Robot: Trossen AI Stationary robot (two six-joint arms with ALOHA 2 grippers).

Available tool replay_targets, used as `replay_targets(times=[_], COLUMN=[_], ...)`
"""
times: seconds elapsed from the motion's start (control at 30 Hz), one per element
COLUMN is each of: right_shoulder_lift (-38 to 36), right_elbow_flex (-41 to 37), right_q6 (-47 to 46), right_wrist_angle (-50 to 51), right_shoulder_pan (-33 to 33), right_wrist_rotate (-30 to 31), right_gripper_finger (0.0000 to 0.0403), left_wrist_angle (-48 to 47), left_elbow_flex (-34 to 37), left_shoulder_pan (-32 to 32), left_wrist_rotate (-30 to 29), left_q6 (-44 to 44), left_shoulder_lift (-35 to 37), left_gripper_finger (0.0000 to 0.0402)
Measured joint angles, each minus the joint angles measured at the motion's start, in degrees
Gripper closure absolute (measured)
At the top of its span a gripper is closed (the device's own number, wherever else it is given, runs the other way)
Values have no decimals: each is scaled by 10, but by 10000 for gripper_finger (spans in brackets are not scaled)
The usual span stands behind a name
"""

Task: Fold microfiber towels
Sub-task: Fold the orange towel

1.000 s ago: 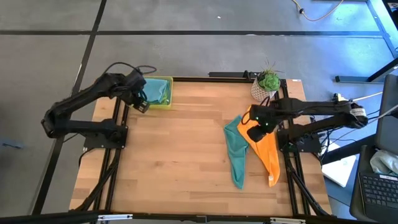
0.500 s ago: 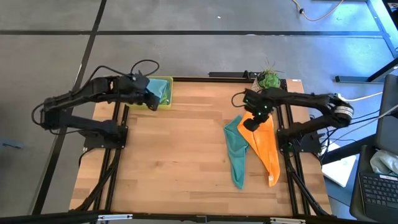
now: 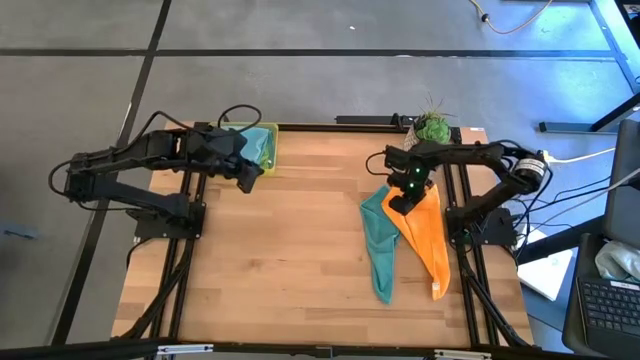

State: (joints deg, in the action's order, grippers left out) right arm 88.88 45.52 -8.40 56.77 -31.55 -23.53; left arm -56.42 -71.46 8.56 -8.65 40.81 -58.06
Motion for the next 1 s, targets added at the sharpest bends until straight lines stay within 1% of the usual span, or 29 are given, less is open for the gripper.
replay_targets(times=[0.27, 0.33, 0.4, 0.53, 0.63, 0.7, 0.8, 0.9, 1.0], right_shoulder_lift=[2, 2, 2, 2, 2, 2, 2, 2, 2], right_elbow_flex=[1, 5, 7, 7, 7, 7, 7, 7, 7], right_q6=[-18, -18, -17, -14, 15, 33, 47, 55, 58], right_wrist_angle=[38, 53, 62, 78, 82, 85, 84, 84, 81], right_shoulder_pan=[0, 0, 0, 1, 1, 1, 1, 1, 1], right_wrist_rotate=[-77, -79, -60, 39, 45, 45, 58, 59, 59], right_gripper_finger=[282, 301, 321, 361, 377, 378, 364, 339, 303], left_wrist_angle=[0, 0, 4, 14, 22, 22, 22, 23, 23], left_elbow_flex=[0, 0, 0, 0, 0, 0, 0, 0, 0], left_shoulder_pan=[0, 0, 0, 0, 0, -1, -3, -4, -5], left_wrist_rotate=[18, 18, 15, 5, 5, 5, 4, 4, 4], left_q6=[-20, -20, -20, -20, -20, -20, -19, -8, -4], left_shoulder_lift=[0, 0, 0, 0, 0, 0, 0, 0, 0], left_gripper_finger=[280, 280, 280, 280, 280, 280, 280, 280, 280])
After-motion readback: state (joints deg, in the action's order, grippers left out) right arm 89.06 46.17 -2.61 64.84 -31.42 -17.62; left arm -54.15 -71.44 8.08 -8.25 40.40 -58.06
